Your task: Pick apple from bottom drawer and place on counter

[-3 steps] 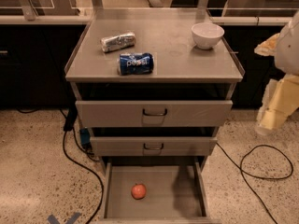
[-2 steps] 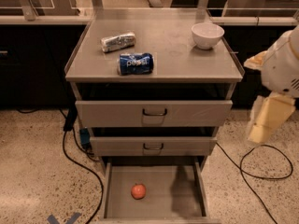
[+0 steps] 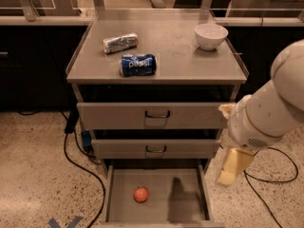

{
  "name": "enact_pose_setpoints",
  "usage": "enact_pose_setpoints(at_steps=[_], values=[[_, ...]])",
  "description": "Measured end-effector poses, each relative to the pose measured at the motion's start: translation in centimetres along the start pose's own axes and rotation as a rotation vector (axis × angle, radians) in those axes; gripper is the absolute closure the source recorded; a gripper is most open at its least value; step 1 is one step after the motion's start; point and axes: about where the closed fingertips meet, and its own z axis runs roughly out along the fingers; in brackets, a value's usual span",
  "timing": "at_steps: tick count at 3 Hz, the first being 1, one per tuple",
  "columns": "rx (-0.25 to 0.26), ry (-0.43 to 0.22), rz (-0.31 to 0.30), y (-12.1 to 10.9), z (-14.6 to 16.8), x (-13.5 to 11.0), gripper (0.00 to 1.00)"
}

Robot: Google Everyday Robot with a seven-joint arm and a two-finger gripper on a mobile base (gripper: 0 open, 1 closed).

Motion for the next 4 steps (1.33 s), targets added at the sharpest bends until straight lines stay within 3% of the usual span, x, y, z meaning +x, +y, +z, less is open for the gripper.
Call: enact_pose_setpoints(at_steps=[1,2,4], values=[[-0.04,-0.04,-0.01,3.2,6.4,-1.3,0.0],[-0.04,-0.039,-0.023,3.6,7.2,-1.7,0.0],[-0.035,-0.053,-0.081,3.7,13.9,-3.1,0.0]])
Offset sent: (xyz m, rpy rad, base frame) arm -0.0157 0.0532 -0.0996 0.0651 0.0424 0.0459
